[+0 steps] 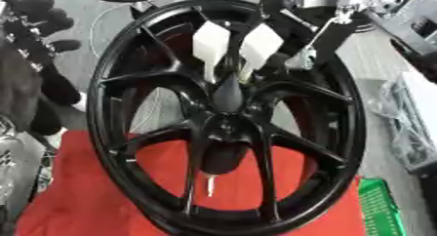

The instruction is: Pull the pin out of the wheel hub.

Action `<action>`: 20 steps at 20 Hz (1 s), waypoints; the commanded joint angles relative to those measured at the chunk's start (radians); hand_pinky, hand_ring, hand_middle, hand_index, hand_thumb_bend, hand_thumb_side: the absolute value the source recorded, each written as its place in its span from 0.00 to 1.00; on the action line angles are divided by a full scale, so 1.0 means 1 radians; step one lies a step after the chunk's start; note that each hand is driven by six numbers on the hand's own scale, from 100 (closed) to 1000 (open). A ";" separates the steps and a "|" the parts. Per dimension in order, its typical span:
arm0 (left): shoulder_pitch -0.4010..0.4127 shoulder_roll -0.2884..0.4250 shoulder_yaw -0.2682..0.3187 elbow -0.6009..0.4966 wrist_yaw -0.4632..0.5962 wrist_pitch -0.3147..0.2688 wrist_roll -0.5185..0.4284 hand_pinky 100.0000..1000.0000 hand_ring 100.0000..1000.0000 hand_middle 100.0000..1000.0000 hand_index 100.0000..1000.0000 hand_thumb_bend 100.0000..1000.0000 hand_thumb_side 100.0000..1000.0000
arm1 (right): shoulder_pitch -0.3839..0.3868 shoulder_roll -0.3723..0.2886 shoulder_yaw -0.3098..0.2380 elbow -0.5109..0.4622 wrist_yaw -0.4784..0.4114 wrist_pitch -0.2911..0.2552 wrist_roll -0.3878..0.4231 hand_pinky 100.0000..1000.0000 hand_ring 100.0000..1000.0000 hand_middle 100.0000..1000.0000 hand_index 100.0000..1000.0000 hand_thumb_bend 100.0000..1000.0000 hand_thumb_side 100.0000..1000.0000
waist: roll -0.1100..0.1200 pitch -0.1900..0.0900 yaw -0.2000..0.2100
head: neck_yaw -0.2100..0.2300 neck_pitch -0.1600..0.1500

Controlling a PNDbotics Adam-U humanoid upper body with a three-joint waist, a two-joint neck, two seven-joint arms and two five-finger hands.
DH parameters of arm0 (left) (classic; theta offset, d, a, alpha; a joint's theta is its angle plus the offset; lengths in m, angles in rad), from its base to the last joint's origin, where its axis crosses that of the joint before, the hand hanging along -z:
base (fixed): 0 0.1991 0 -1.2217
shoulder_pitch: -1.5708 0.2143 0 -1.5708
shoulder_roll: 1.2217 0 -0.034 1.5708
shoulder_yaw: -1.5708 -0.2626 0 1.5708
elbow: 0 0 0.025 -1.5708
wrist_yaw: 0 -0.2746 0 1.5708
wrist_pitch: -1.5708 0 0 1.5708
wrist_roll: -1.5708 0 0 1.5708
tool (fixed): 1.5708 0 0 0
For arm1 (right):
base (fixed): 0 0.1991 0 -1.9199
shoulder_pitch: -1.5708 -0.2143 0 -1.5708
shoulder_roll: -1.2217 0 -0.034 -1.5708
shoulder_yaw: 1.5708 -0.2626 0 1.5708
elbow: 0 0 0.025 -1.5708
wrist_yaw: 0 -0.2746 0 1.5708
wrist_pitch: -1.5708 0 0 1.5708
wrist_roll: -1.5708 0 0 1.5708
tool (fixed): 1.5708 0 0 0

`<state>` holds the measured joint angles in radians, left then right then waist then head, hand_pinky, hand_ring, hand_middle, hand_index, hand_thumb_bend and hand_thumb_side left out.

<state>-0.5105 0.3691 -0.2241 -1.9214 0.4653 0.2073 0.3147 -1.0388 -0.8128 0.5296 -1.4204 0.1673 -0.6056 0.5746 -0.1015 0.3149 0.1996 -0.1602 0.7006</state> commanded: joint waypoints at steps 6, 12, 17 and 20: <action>-0.005 0.005 0.029 -0.008 0.000 -0.012 0.018 0.65 0.72 0.57 0.66 0.05 0.69 | -0.049 -0.027 -0.037 -0.007 -0.023 -0.089 0.071 0.73 0.50 0.14 0.32 0.00 0.27 | 0.001 -0.030 0.000 | -0.003 -0.005; 0.001 0.007 0.032 -0.004 0.000 -0.014 0.021 0.65 0.72 0.57 0.66 0.05 0.69 | -0.070 -0.065 -0.096 -0.001 -0.076 -0.071 0.066 0.74 0.49 0.13 0.31 0.00 0.27 | -0.001 -0.036 -0.006 | -0.003 -0.007; 0.007 0.011 0.031 -0.002 -0.002 -0.014 0.020 0.65 0.72 0.57 0.66 0.05 0.69 | -0.083 -0.100 -0.165 0.016 -0.125 -0.034 0.022 0.74 0.49 0.12 0.31 0.00 0.23 | 0.002 -0.040 -0.013 | 0.000 -0.015; 0.013 0.015 0.031 -0.001 -0.004 -0.013 0.021 0.65 0.72 0.57 0.66 0.05 0.70 | -0.074 -0.140 -0.213 0.026 -0.161 -0.009 -0.015 0.73 0.48 0.12 0.30 0.00 0.19 | 0.002 -0.041 -0.021 | 0.005 -0.010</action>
<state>-0.4912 0.3693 -0.2023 -1.9109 0.4652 0.1956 0.3337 -1.0980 -0.8998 0.3526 -1.3964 0.0269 -0.6055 0.5582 -0.1065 0.3064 0.1793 -0.1582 0.6996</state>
